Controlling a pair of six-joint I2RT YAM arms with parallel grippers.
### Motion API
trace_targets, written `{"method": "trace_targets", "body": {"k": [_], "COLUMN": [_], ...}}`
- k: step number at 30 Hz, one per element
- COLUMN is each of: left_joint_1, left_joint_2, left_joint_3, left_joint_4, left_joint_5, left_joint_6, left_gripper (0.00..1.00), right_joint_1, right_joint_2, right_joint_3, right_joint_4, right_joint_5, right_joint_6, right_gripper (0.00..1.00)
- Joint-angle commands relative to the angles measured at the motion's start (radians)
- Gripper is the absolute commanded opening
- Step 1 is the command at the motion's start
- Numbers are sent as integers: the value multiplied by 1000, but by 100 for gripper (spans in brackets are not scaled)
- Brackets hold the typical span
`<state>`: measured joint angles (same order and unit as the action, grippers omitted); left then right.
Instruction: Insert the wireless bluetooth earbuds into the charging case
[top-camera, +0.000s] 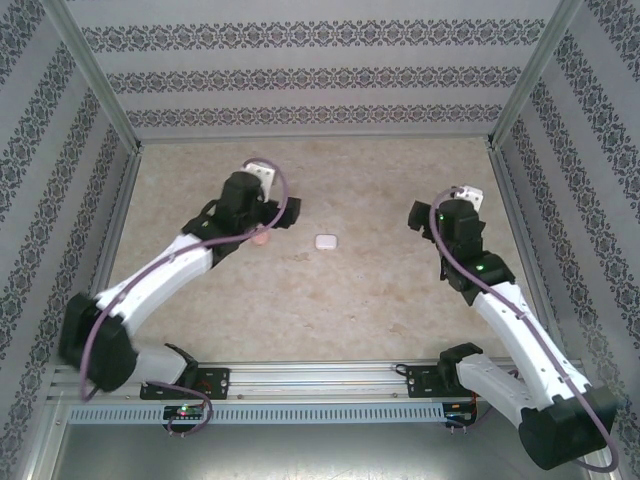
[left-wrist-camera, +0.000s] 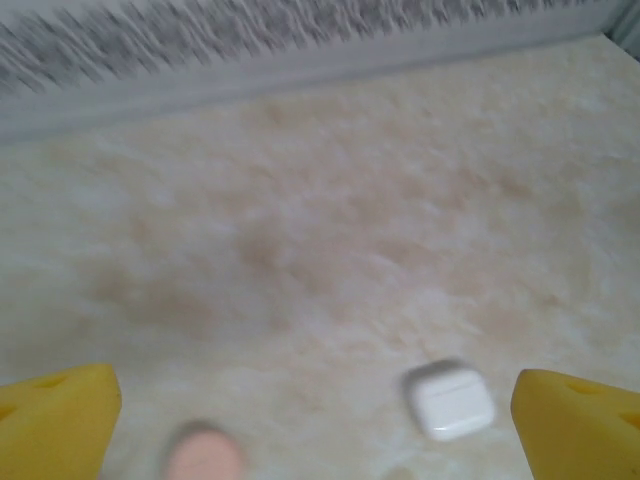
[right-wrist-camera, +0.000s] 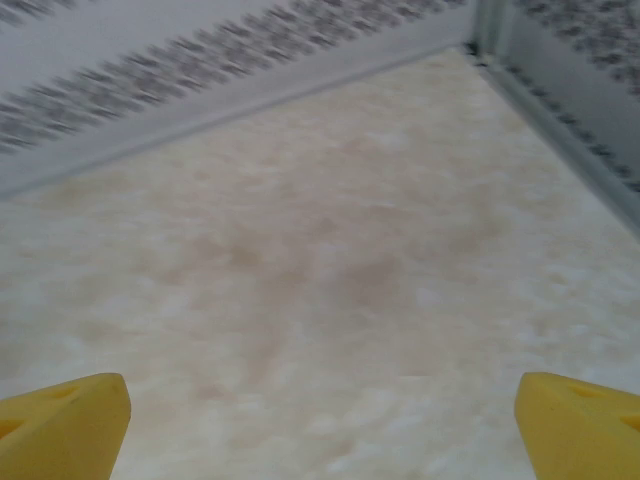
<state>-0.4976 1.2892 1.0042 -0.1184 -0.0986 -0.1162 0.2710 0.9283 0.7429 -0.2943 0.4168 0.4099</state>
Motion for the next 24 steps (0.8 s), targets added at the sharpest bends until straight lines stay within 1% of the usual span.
{"method": "trace_targets", "body": {"k": [1,3,5,7,8,10,11,12,15,16,18,20,21,22,23,24], "left_joint_1": [51,110,174,232,250,289,301,313,327,340,371,410,426,450,468,474], "left_joint_2": [-106,-167,-207,-213,-200,-142,-108,-68,43,61,105,156,173,178,200,226], "left_joint_3": [-171,-267,-385,-527,-582,-701,-722,-727,-709,-685,-673,-676,-675,-666,-664,-664], "left_joint_4": [149,190,294,472,558,800,856,885,954,925,959,1011,1021,999,1019,1038], "left_joint_5": [-178,-179,-163,-128,-131,-113,-118,-97,-77,-54,6,68,91,131,179,203], "left_joint_6": [250,257,242,237,225,198,180,175,204,211,222,206,197,182,176,180], "left_gripper": [99,99,99,100,99,100,100,100,99,100,100,100,99,100,100,100], "right_joint_1": [-32,-61,-85,-103,-107,-116,-120,-125,-136,-137,-143,-152,-156,-172,-198,-218], "right_joint_2": [36,65,100,145,164,213,232,253,323,355,421,504,526,520,519,556], "right_joint_3": [-99,-148,-201,-233,-244,-275,-288,-300,-342,-346,-365,-393,-393,-388,-381,-389], "right_joint_4": [230,320,427,516,557,665,713,763,930,966,1066,1205,1243,1196,1169,1212], "right_joint_5": [171,166,144,119,107,76,59,33,-42,-65,-107,-142,-150,-188,-241,-275], "right_joint_6": [-176,-191,-217,-254,-269,-306,-317,-332,-372,-394,-414,-425,-423,-413,-397,-386], "right_gripper": [98,98,98,98,98,98,98,98,98,98,98,98,98,98,98,98]}}
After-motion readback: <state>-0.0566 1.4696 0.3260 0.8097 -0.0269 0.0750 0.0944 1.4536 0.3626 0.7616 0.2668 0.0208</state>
